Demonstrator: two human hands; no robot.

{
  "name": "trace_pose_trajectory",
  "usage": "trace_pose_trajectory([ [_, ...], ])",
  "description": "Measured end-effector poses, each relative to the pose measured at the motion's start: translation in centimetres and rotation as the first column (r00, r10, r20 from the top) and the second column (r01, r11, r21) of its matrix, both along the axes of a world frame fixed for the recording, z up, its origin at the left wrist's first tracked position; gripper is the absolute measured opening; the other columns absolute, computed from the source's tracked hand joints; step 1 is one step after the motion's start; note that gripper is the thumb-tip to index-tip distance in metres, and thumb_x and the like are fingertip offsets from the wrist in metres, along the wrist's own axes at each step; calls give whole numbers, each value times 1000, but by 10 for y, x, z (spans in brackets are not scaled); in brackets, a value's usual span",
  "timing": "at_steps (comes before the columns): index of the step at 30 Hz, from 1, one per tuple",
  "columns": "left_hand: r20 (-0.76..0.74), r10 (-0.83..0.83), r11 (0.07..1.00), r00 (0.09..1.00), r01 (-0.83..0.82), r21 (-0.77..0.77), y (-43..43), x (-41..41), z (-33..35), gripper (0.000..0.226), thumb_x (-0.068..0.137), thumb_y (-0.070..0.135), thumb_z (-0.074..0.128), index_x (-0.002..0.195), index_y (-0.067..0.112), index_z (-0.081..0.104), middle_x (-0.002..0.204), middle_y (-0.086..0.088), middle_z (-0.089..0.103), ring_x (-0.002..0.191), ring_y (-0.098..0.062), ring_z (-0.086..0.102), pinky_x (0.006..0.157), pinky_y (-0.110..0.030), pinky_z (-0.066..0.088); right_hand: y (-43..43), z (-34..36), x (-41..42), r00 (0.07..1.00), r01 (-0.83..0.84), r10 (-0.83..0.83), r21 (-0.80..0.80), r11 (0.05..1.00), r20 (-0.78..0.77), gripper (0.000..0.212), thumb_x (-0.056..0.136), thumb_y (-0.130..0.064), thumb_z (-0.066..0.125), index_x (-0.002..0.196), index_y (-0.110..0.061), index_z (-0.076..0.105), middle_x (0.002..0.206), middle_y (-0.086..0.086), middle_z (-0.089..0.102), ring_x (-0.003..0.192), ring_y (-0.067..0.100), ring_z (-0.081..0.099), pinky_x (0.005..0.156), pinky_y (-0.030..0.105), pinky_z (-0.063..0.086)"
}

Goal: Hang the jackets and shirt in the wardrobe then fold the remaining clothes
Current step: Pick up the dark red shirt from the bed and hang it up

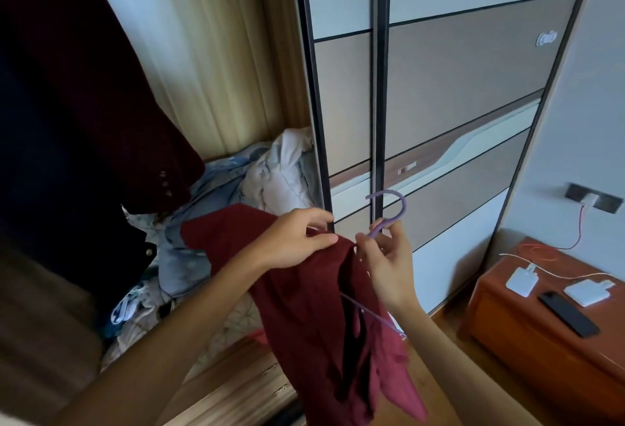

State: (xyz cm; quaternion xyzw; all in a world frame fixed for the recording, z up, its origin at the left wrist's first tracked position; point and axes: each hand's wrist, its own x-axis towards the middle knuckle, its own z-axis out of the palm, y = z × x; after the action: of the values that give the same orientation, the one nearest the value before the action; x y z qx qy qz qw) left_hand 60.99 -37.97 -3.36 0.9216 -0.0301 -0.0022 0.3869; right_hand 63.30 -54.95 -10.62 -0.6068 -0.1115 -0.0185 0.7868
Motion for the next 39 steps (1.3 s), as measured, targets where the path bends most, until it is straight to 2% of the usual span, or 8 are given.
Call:
trace_pose_trajectory([
  [4, -59, -36, 991, 998, 43, 124, -4, -3, -2, 30, 98, 31, 60, 75, 13, 63, 50, -5, 64, 45, -25, 63, 44, -21, 44, -2, 2, 9, 998, -43, 43, -9, 999, 34, 17, 94, -4, 60, 89, -3, 44, 65, 7, 53, 55, 15, 50, 50, 24, 39],
  [9, 86, 86, 988, 993, -96, 123, 0, 11, -7, 19, 96, 22, 64, 78, 17, 68, 55, -10, 67, 39, -8, 59, 42, -21, 42, -5, -15, 24, 989, -20, 69, -352, 936, 128, 27, 90, -32, 71, 106, -16, 56, 98, -5, 64, 90, 11, 61, 82, 23, 49],
  [13, 148, 137, 987, 979, -147, 60, 11, 22, -7, 18, 96, 20, 64, 79, 24, 67, 70, -16, 71, 52, -24, 70, 40, -20, 42, -32, -51, 11, 885, 342, -89, -510, 789, 457, 22, 82, -11, 64, 91, -27, 51, 88, -11, 53, 79, 3, 52, 70, 11, 38],
  [17, 214, 112, 994, 970, -111, -18, 11, 21, 12, 21, 95, 15, 65, 77, 26, 67, 74, -9, 69, 48, -16, 68, 38, -20, 40, -31, -116, -12, 936, 53, 254, -810, 584, 245, 10, 86, -25, 46, 90, -32, 51, 83, -13, 55, 69, 9, 54, 64, 28, 48],
  [22, 255, 9, 997, 967, 10, -70, 8, 10, 38, 15, 93, 12, 67, 80, 20, 69, 70, -1, 67, 49, -19, 68, 39, -22, 41, -9, -161, 19, 983, -177, 116, -881, 439, -140, 58, 97, -27, 51, 150, -13, 33, 138, 10, 48, 124, 30, 51, 97, 36, 43],
  [26, 305, -22, 985, 952, 73, -157, 11, 8, 53, 10, 90, 15, 67, 83, 20, 69, 70, 4, 69, 51, -28, 67, 38, -24, 42, 0, -158, 41, 969, -166, 230, -922, 351, -87, 27, 87, -24, 51, 109, -13, 63, 101, 8, 63, 98, 33, 61, 77, 35, 45],
  [32, 324, 31, 994, 946, 5, -109, 45, 18, 58, 14, 93, 10, 63, 84, 20, 68, 72, 7, 72, 48, -22, 67, 35, -22, 41, -45, -146, 66, 979, -188, 147, -917, 353, -144, 39, 84, -58, 69, 76, -20, 60, 73, -6, 59, 68, 10, 51, 60, 25, 38],
  [39, 278, 101, 995, 955, -101, -15, 74, 28, 32, 17, 91, 6, 68, 81, 20, 70, 65, 14, 71, 46, -22, 68, 34, -18, 38, -113, -77, 86, 996, 83, -30, -743, 664, 84, 15, 87, -40, 72, 81, -26, 72, 78, -9, 72, 75, 9, 66, 74, 29, 50],
])
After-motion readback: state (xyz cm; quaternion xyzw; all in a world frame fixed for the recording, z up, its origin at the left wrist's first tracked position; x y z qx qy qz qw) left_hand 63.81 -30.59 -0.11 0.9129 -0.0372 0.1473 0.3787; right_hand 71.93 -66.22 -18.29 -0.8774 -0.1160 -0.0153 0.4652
